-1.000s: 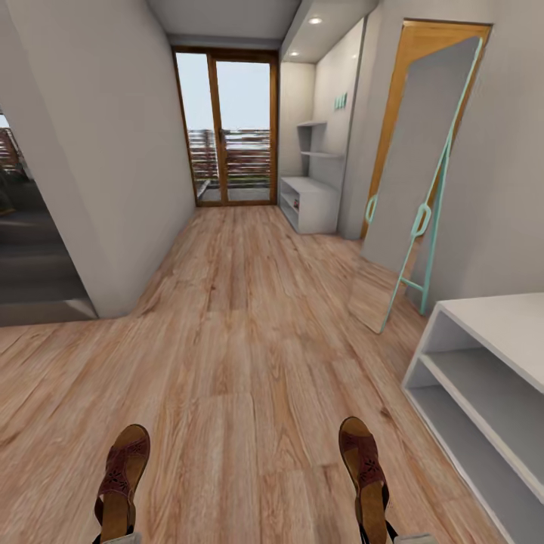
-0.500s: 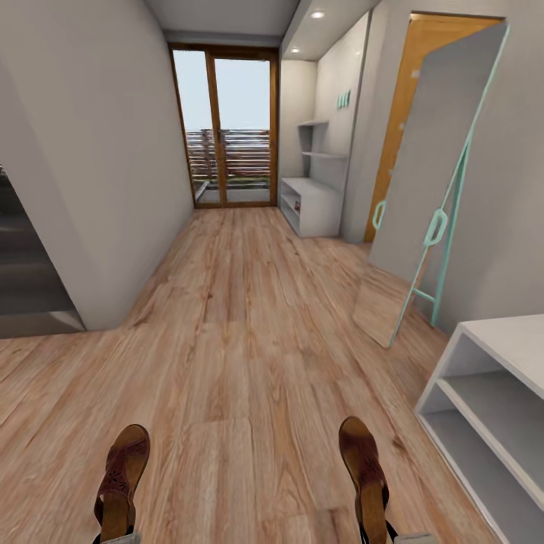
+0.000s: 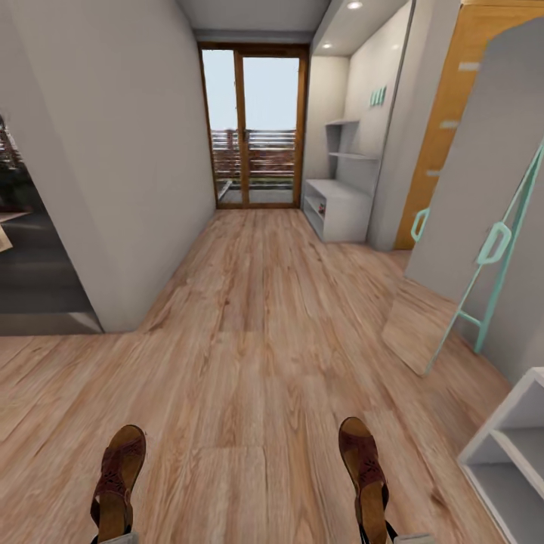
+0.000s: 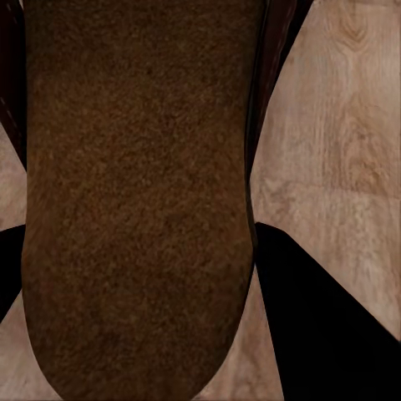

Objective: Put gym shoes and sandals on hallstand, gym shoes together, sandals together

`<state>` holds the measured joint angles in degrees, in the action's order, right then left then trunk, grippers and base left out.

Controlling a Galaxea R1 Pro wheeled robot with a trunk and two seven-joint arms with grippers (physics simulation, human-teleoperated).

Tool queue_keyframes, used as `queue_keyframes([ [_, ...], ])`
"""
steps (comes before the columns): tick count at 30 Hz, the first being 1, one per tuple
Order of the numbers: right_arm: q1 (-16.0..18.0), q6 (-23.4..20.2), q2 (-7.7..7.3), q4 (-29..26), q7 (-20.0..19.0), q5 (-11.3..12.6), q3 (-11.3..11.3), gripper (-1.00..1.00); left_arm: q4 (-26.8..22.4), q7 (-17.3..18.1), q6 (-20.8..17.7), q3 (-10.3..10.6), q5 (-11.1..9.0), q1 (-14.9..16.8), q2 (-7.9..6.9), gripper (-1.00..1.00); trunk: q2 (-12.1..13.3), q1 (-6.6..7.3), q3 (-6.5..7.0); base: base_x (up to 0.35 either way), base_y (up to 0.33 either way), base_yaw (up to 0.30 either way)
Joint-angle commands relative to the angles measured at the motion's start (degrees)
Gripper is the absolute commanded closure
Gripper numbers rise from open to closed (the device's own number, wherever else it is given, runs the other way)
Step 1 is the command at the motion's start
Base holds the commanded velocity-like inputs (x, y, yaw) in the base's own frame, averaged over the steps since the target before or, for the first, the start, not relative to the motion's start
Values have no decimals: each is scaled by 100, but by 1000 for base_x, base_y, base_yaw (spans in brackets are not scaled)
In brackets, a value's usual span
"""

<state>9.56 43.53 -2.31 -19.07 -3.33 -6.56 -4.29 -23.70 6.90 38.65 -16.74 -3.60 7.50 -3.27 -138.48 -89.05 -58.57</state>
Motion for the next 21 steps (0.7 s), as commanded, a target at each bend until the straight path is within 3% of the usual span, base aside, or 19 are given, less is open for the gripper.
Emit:
queue_keyframes([
  [1,2,15,3,0,-45,-21,-46,100,6,57,11,-22,-46,6,2,100,-2,-2,-5,340,13,277],
  [13,2,15,3,24,-45,-21,-46,100,6,79,14,-22,-87,6,5,100,-2,-2,31,340,48,255],
  [21,2,15,1,31,-45,-18,-53,100,6,96,17,-22,-84,6,6,100,-2,-2,45,340,3,56],
])
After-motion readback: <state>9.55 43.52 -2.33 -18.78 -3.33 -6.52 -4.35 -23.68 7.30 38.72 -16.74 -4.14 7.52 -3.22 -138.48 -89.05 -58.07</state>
